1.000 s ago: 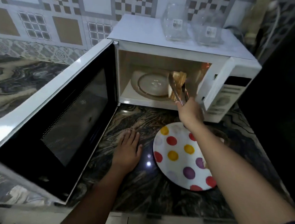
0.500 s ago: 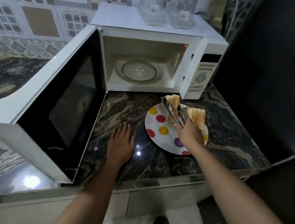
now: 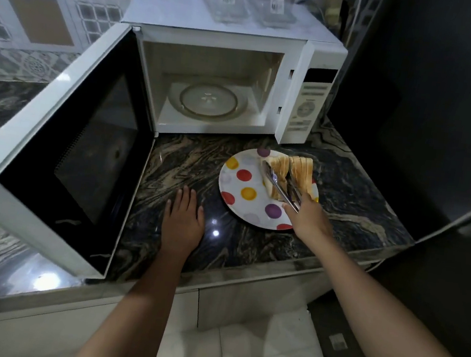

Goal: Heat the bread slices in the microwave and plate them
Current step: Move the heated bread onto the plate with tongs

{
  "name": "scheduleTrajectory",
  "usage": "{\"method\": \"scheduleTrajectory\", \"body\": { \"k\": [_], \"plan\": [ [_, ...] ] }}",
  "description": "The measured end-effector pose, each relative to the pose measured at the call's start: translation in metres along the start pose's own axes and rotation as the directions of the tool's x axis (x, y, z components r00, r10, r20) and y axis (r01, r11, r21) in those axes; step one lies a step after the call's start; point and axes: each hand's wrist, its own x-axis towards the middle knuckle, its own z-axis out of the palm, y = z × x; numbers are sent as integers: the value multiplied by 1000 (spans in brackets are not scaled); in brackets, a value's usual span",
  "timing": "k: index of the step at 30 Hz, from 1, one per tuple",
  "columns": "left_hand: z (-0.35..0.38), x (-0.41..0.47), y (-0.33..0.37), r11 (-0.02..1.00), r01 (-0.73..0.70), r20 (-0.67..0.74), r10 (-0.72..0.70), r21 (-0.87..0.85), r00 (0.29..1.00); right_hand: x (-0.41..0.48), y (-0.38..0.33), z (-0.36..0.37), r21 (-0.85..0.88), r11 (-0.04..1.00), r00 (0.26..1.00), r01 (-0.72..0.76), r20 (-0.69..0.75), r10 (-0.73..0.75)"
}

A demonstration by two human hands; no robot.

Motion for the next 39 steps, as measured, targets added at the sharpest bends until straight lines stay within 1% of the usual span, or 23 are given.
{"method": "scheduleTrajectory", "body": {
  "k": [4,13,18,24,27,29,31,33,34,35,36,37,38,39],
  "plan": [
    [-1,-12,8,999,39,-10,-39,1,999,-3,6,-6,1,1000,1000,22,20,-22],
    [0,-31,26,989,143,73,-145,29,987,2,19,-20,-31,995,994,95,54,-93],
    [2,-40,36,982,188,93,-190,33,977,4,23,-27,26,992,989,120,85,-122],
    [-1,-61,41,983,180,104,-182,35,978,-6,25,-36,76,989,986,123,100,-130],
    [-7,-72,50,980,199,132,-199,17,971,-11,27,-49,56,989,986,133,92,-138],
    [-13,-81,57,980,193,147,-197,39,969,-16,28,-57,43,990,987,132,85,-135],
    [-18,-84,61,981,196,173,-196,20,965,-21,31,-66,47,990,988,131,82,-134],
    [-25,-85,69,967,248,213,-233,-50,949,-25,35,-75,43,989,985,143,90,-146],
    [-29,-83,73,949,292,234,-260,-115,937,-28,37,-81,47,988,985,147,89,-150],
    [-38,-83,82,905,361,271,-298,-224,915,-31,40,-87,60,986,984,155,84,-160],
    [-45,-82,92,820,422,312,-314,-387,897,-33,43,-92,88,982,981,170,82,-177],
    [-54,-83,103,686,463,357,-304,-561,883,-35,45,-97,140,970,975,197,74,-209],
    [-61,-81,112,541,473,384,-276,-696,881,-37,46,-102,213,949,965,234,68,-253],
    [-69,-80,123,410,458,390,-241,-789,888,-40,46,-108,298,916,951,267,70,-300]
  ]
}}
